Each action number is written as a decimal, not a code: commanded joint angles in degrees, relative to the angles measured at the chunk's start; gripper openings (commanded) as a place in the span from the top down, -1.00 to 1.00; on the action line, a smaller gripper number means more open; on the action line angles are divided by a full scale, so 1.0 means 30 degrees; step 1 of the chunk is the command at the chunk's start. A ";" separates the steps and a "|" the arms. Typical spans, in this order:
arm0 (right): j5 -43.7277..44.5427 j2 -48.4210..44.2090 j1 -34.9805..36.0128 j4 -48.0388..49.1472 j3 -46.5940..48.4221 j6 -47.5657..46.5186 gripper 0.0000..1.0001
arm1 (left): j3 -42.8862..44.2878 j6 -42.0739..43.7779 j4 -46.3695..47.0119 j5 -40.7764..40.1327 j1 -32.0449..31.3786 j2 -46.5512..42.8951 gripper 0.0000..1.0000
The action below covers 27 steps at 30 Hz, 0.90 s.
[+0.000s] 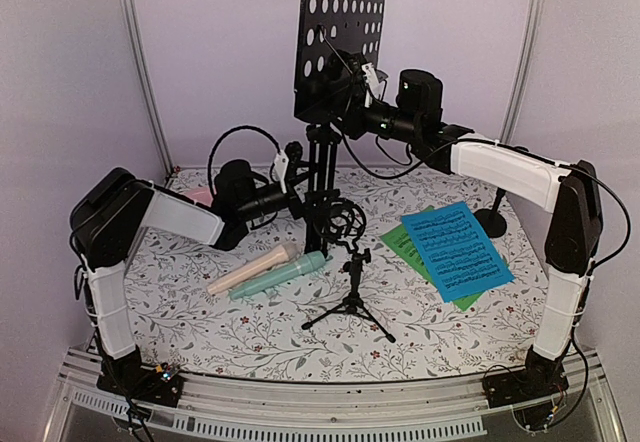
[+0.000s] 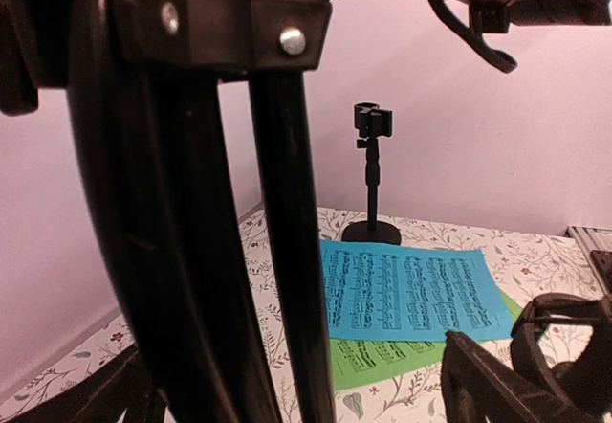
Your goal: Pack up the instrument practice props
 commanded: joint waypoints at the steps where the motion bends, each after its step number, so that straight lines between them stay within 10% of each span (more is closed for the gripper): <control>1: -0.0233 -0.0088 0.0284 -0.2703 -0.0491 0.0380 1.00 | 0.0458 -0.0033 0.0423 -0.0668 -0.0450 0.0351 -0.97; 14: 0.2130 -0.0472 0.0409 -0.4020 -0.0884 0.1076 1.00 | 0.0193 0.0686 0.0405 -0.9278 -0.2990 -0.0840 -0.64; 27: 0.2840 -0.0676 0.0457 -0.4610 -0.0707 0.1223 1.00 | -0.0143 0.1885 -0.0376 -1.3144 -0.4588 -0.1652 0.21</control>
